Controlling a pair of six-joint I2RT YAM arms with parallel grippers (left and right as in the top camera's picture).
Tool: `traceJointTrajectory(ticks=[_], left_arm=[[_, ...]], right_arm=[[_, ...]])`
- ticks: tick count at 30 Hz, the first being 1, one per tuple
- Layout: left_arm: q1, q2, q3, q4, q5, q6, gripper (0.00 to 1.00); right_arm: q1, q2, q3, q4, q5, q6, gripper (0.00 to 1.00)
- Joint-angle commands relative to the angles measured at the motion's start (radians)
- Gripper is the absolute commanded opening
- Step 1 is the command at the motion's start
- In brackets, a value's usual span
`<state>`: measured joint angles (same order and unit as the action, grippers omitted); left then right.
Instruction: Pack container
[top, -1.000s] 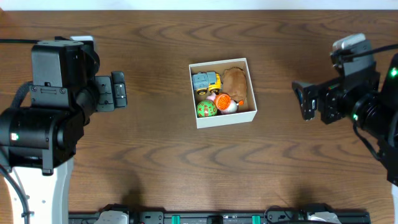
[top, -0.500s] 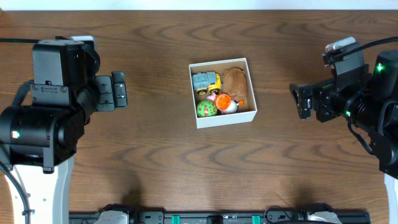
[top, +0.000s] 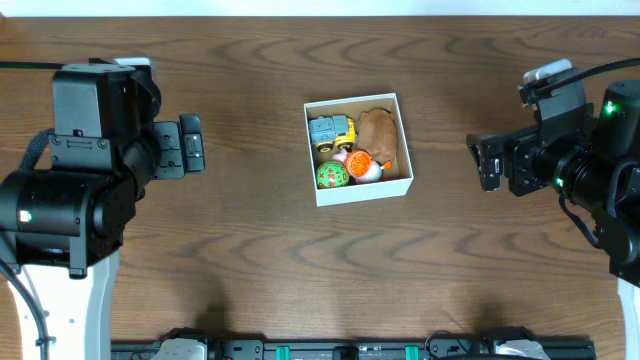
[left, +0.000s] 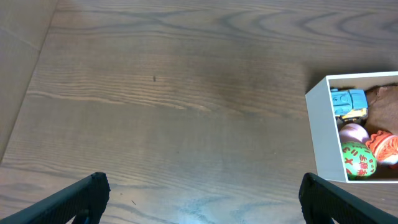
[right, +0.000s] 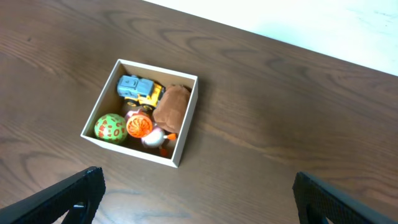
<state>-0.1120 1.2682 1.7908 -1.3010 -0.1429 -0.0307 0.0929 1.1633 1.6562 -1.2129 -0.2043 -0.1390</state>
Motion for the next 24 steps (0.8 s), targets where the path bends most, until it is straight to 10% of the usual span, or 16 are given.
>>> traceJointTrajectory(ticks=[1,10,24], left_arm=[[0.005,0.005,-0.009,-0.001,-0.019,-0.008,0.98],[0.005,0.005,-0.009,0.0,-0.02,-0.008,0.98],[0.005,0.005,-0.009,0.0,-0.02,-0.008,0.98]], right_arm=[[0.005,0.0,-0.002,0.001,0.018,0.003,0.99],[-0.048,-0.114,-0.075,0.07,0.021,0.003,0.99],[-0.085,-0.584,-0.799,0.464,0.02,0.008,0.99]])
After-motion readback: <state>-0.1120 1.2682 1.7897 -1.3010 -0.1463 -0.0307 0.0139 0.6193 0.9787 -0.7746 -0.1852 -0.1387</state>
